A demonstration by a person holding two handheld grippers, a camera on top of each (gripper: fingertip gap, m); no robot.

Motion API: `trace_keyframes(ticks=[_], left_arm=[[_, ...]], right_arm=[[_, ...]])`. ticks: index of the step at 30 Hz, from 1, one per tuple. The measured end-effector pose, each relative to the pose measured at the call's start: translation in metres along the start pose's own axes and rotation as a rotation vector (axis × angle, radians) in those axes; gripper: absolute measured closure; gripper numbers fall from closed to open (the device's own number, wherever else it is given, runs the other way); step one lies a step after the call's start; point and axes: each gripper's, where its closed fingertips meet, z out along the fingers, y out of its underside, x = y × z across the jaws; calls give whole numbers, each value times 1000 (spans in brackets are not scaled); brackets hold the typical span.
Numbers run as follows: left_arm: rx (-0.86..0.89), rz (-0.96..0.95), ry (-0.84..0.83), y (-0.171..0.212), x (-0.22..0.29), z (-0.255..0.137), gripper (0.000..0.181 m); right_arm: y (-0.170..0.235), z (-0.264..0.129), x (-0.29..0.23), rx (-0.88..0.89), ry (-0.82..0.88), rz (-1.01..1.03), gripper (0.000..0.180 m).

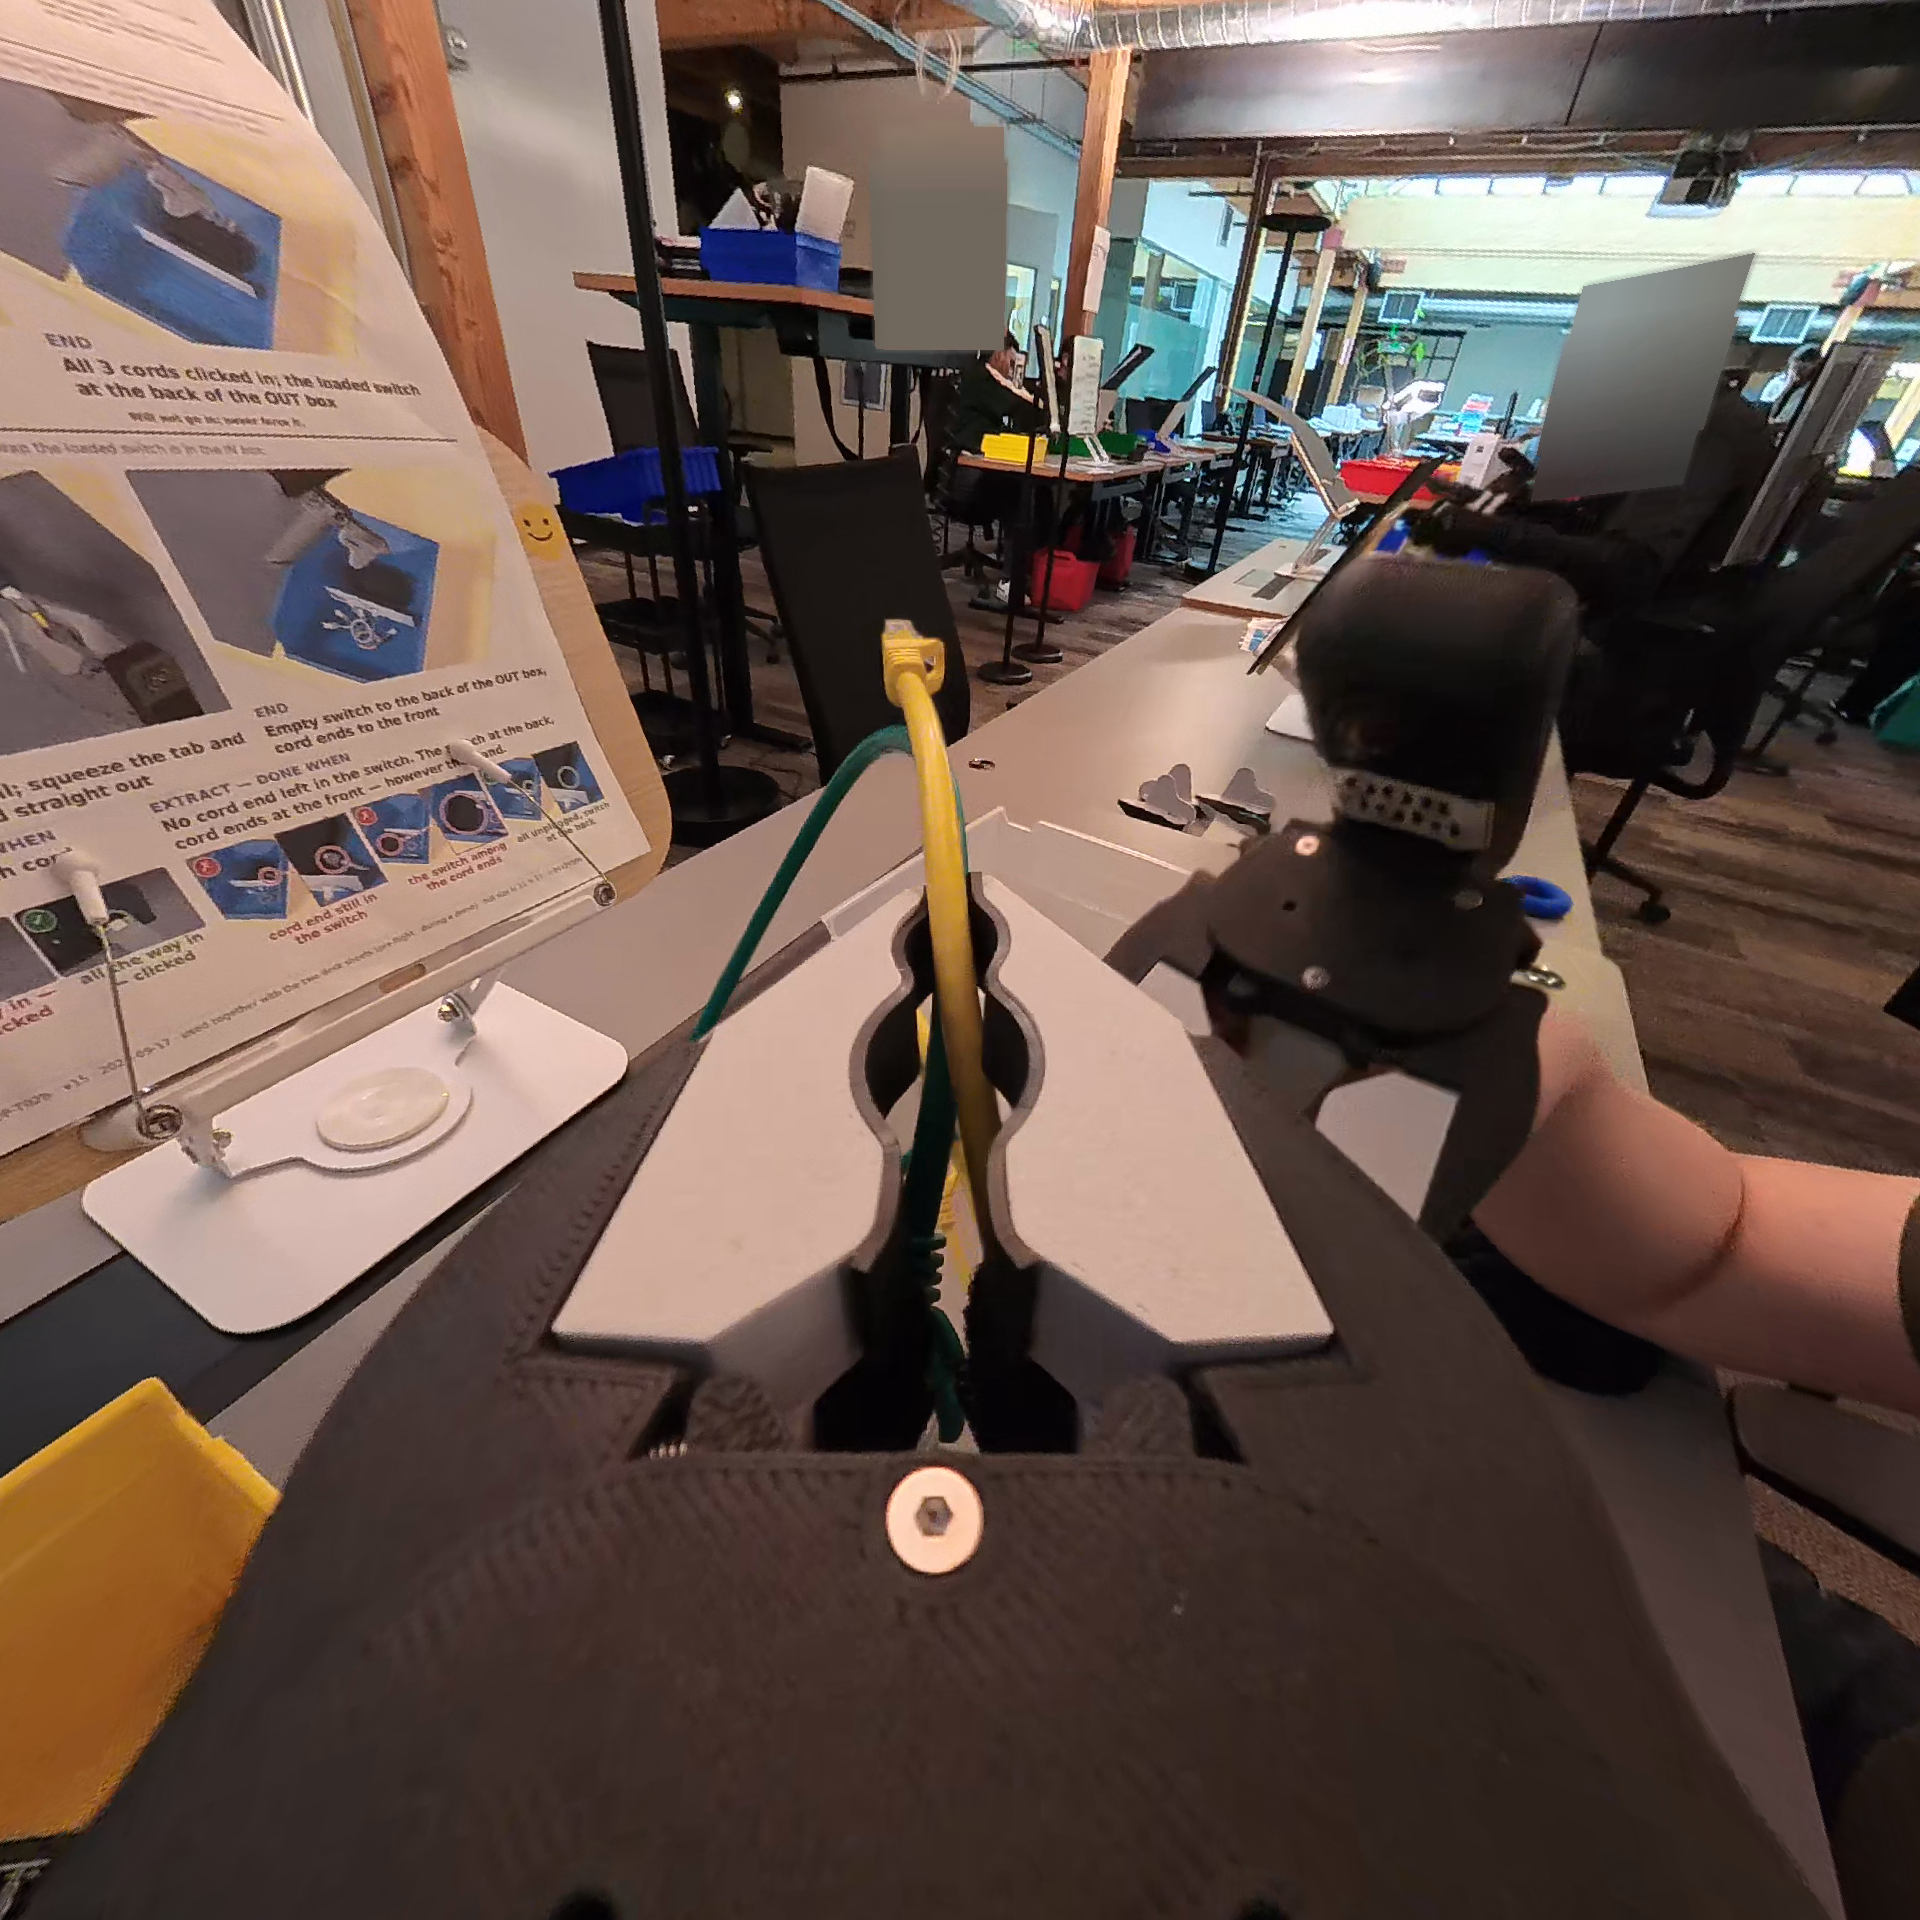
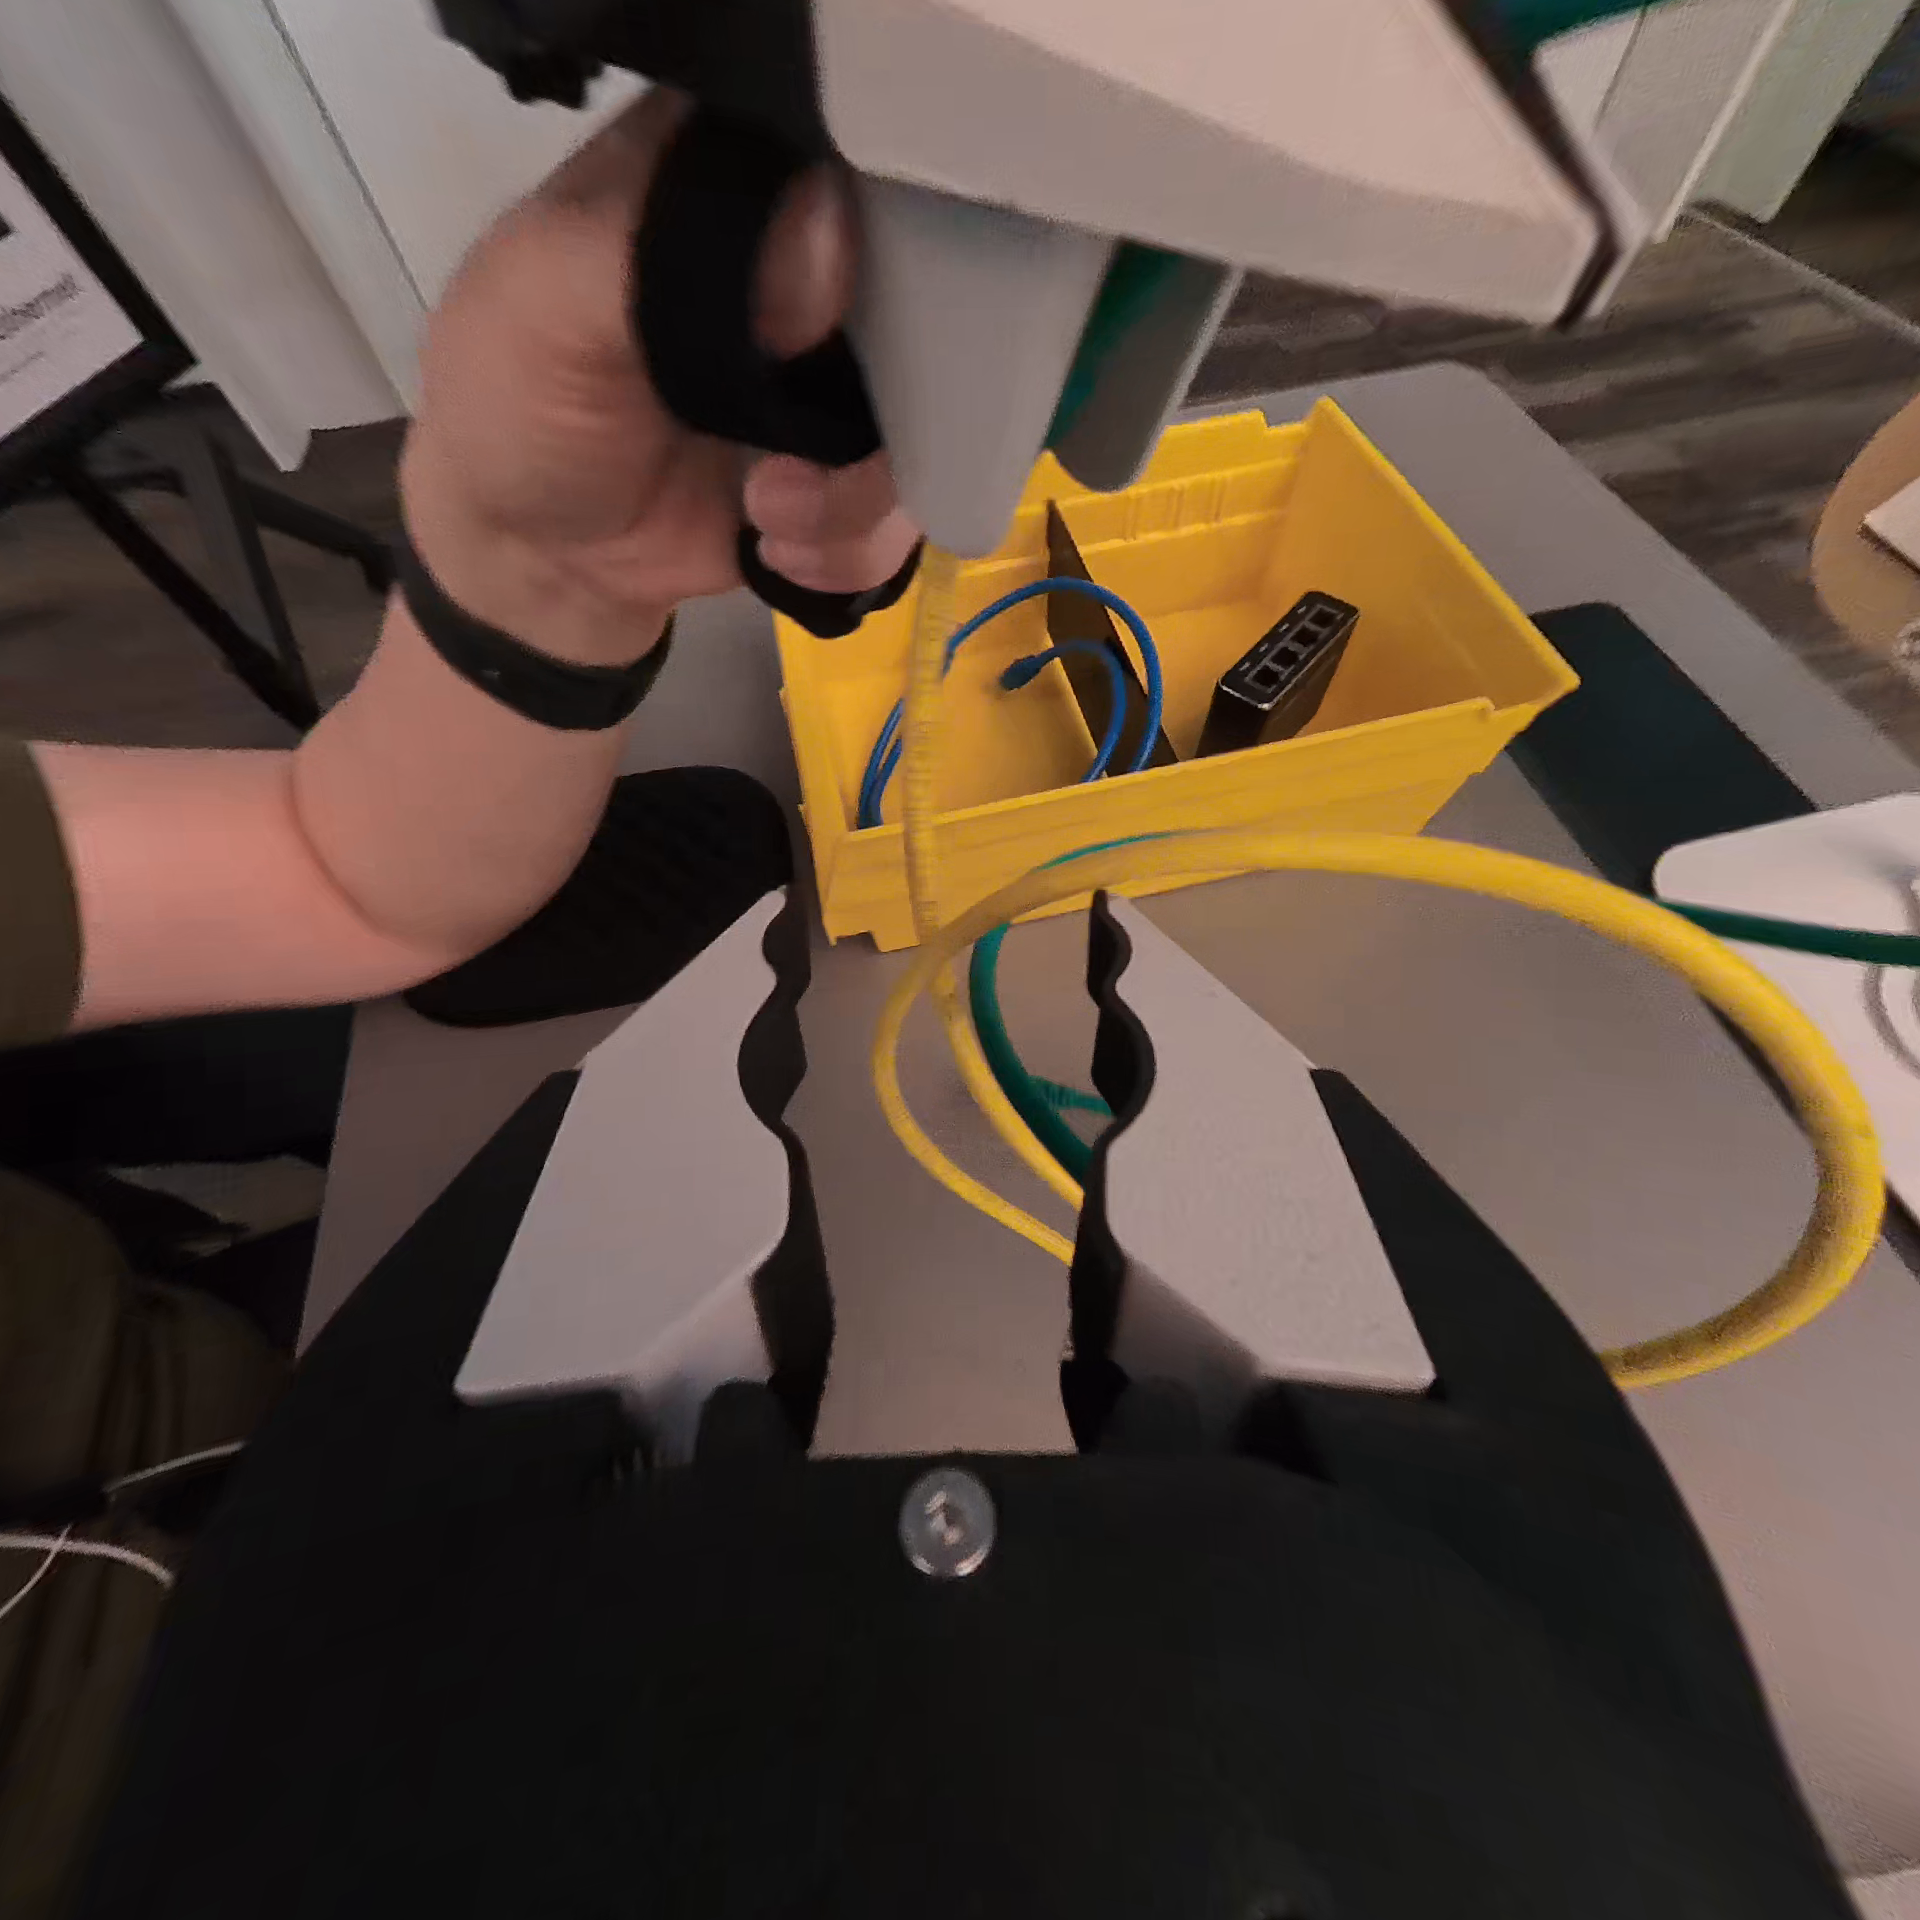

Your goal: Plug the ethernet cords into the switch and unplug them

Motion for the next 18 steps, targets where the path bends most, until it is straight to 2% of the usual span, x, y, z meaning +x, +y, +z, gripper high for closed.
trace_keyframes(ticks=[3,4,5,8,9,11,12,15,18], left_arm=[[-9,5,-19,2,-2,3,177],[-10,7,-21,3,-3,3,177],[-11,5,-17,3,-3,3,178],[-63,-34,13,12,-3,5,177],[-77,-55,23,15,-5,5,171],[-39,-98,23,9,-11,3,138],[-11,-111,16,5,-16,0,127],[44,-101,31,-5,-21,-11,125],[11,-88,59,-1,-20,-15,124]], right_arm=[[7,18,1,-18,25,-15,129],[8,22,2,-22,44,-34,137],[9,24,2,-28,54,-67,156],[9,19,4,-50,76,-110,170],[7,13,6,-44,70,-109,174],[0,-5,10,-11,56,-81,175],[-5,-16,14,12,56,-62,175],[-21,-52,21,109,28,-19,176],[-33,-85,27,203,0,16,175]])
